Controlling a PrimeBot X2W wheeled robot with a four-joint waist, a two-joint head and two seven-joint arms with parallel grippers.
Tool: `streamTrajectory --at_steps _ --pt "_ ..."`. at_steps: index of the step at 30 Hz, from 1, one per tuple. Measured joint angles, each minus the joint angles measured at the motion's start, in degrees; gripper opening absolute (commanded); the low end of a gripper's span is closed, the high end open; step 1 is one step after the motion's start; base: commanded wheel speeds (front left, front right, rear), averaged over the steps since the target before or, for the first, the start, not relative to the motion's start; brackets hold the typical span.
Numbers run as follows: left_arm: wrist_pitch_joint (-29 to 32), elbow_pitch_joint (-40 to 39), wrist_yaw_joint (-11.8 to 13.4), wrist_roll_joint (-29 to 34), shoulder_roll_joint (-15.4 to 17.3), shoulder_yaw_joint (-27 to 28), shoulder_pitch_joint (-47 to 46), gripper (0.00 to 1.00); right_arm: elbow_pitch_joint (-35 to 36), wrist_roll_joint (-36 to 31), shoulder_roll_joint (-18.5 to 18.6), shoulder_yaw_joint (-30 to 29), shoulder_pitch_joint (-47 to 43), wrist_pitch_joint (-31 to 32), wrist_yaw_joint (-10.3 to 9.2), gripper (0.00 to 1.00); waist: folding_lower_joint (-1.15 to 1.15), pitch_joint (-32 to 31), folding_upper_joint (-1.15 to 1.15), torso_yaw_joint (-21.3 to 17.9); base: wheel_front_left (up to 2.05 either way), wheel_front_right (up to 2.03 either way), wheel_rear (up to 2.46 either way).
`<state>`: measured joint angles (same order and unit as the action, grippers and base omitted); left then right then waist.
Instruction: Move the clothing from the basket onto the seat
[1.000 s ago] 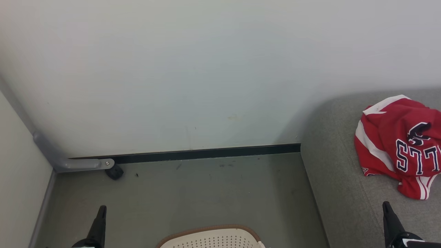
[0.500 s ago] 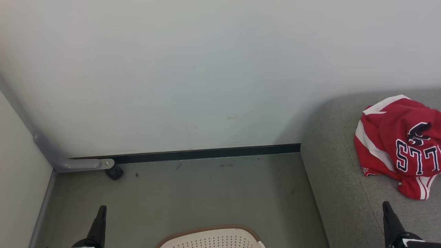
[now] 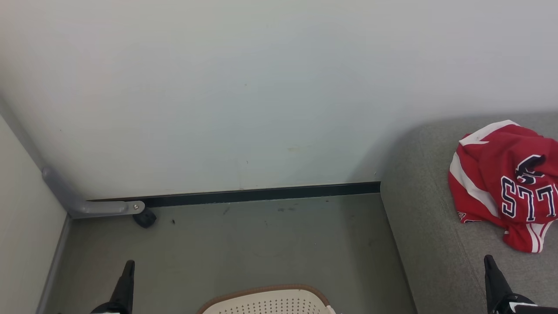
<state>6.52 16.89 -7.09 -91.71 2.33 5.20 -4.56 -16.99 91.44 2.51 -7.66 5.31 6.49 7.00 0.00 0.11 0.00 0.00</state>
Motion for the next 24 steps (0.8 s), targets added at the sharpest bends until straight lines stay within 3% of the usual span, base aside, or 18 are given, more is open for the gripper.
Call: streamTrajectory --at_steps 24 --pt "0.0 -0.01 0.0 0.0 -0.01 0.0 0.0 0.0 0.01 0.07 0.0 0.01 0.0 0.0 0.0 0.0 0.0 0.0 0.0 0.0 0.0 0.0 0.0"
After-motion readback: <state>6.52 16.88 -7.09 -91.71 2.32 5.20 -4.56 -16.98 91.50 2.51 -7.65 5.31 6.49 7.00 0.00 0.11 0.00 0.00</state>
